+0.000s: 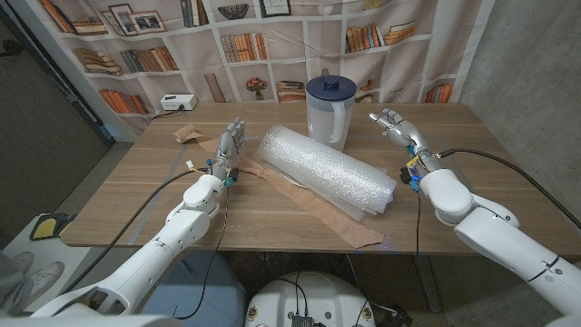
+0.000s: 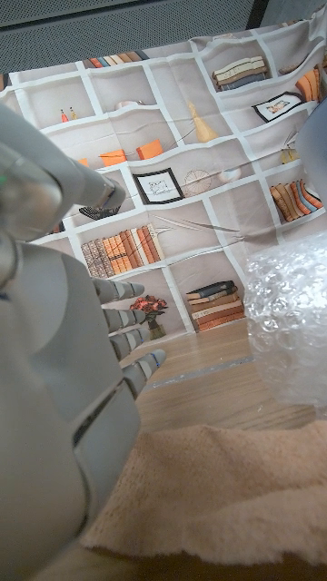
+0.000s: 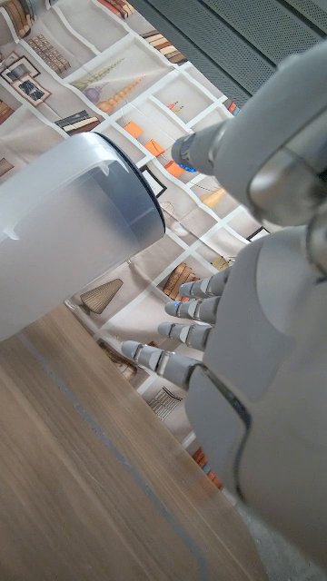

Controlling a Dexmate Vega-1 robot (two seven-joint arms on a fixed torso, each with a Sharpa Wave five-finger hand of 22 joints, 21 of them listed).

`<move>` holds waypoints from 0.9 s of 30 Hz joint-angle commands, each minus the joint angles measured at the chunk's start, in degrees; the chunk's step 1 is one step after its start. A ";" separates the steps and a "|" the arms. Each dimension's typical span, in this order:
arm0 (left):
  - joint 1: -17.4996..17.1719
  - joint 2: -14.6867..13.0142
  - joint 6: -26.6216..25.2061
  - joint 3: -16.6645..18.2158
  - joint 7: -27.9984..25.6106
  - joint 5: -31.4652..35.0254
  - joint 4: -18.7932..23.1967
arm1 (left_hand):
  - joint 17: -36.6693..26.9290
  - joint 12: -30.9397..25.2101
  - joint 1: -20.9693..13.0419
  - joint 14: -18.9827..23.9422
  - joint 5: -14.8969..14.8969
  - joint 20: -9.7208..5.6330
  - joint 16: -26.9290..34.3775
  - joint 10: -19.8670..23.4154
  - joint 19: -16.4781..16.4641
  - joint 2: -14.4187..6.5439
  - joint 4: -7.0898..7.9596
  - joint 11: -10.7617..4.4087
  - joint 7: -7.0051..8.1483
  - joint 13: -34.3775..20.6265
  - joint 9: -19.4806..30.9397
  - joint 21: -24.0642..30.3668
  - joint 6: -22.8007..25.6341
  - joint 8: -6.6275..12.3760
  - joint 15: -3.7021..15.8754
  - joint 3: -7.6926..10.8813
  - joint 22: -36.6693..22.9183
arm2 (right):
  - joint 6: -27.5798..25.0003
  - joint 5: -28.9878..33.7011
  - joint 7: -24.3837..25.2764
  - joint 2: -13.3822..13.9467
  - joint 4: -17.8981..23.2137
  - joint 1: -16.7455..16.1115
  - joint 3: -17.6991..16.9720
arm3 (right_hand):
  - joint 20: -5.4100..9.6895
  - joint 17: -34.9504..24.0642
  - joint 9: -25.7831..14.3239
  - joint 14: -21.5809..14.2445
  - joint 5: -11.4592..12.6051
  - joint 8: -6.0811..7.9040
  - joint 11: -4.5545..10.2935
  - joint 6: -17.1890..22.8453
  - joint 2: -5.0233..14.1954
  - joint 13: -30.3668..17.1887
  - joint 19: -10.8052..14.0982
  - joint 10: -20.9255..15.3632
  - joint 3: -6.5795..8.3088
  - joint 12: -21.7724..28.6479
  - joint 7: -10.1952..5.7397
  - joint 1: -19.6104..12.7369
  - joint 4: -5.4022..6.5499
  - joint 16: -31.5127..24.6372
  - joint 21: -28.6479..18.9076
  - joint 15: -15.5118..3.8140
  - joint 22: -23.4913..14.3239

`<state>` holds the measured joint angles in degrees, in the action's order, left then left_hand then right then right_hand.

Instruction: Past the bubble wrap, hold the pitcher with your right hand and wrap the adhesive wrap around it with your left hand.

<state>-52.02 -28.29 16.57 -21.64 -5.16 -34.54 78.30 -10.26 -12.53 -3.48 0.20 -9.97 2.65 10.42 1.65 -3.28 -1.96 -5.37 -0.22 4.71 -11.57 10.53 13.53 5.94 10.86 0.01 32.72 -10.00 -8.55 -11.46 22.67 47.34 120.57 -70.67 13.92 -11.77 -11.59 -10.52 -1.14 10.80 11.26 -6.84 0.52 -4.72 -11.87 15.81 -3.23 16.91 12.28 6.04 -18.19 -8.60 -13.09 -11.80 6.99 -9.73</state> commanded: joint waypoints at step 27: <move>2.44 1.03 -0.30 -1.00 1.32 0.16 -2.59 | -0.09 -0.18 -0.11 0.15 -0.21 0.07 0.28 0.35 -0.56 -0.38 -0.16 0.17 -0.13 -0.23 0.15 -0.69 0.43 0.12 -0.36 -0.36 -0.21 | -10.23 8.67 6.35 -2.49 6.78 -1.92 2.79 | -0.04 -0.50 -0.36 -2.85 0.07 0.77 -0.27 2.06 -0.53 -0.27 3.09 -4.60 -0.52 1.33 1.98 -1.19 0.21 -0.85 -0.50 -0.80 -0.39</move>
<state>-49.76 -27.44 16.57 -22.49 -3.93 -34.30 75.85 -10.26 -12.52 -3.47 0.20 -9.97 2.66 10.42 1.64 -3.28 -1.96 -5.62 -0.21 4.71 -11.57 10.53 13.09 5.94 10.86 0.01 32.47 -10.00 -16.48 -4.59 27.87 45.62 126.09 -72.36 15.96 -11.97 -11.87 -10.82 -3.61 10.80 11.66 -7.02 2.17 -5.18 -11.87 18.50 -7.14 16.68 13.43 7.07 -18.65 -8.36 -13.58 -12.15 6.16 -10.02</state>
